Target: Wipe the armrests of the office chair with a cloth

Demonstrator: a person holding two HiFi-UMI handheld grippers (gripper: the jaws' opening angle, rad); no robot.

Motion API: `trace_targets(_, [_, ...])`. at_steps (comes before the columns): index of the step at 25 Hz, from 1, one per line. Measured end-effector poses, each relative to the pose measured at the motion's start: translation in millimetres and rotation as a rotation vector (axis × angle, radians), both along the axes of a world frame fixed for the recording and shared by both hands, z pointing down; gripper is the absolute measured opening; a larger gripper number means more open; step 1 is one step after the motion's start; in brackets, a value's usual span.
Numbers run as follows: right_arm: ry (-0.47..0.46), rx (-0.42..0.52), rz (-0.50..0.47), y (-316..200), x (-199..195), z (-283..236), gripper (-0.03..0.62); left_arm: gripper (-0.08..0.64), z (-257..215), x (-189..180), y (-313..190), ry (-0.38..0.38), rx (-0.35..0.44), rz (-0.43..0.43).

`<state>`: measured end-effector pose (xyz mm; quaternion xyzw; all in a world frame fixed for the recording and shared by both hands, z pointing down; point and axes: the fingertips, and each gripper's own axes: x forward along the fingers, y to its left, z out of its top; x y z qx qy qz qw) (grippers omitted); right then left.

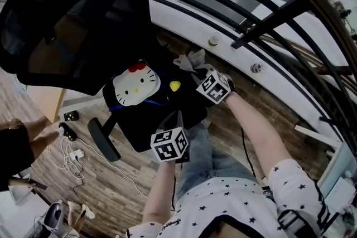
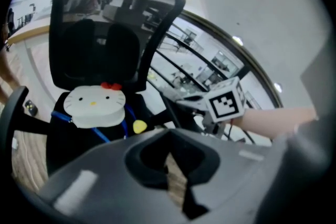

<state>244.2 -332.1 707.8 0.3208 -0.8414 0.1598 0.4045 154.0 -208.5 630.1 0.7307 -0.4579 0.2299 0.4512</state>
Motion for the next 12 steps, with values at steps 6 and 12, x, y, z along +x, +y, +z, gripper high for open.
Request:
trace_targets(6, [-0.004,-0.019,-0.003,22,5,2,0.026,0.006,-4,5,3,-0.002,0.015,0.014])
trace_targets(12, [-0.003,-0.031,0.009,45,10,1,0.026,0.006,-12,9,8,-0.001,0.032,0.025])
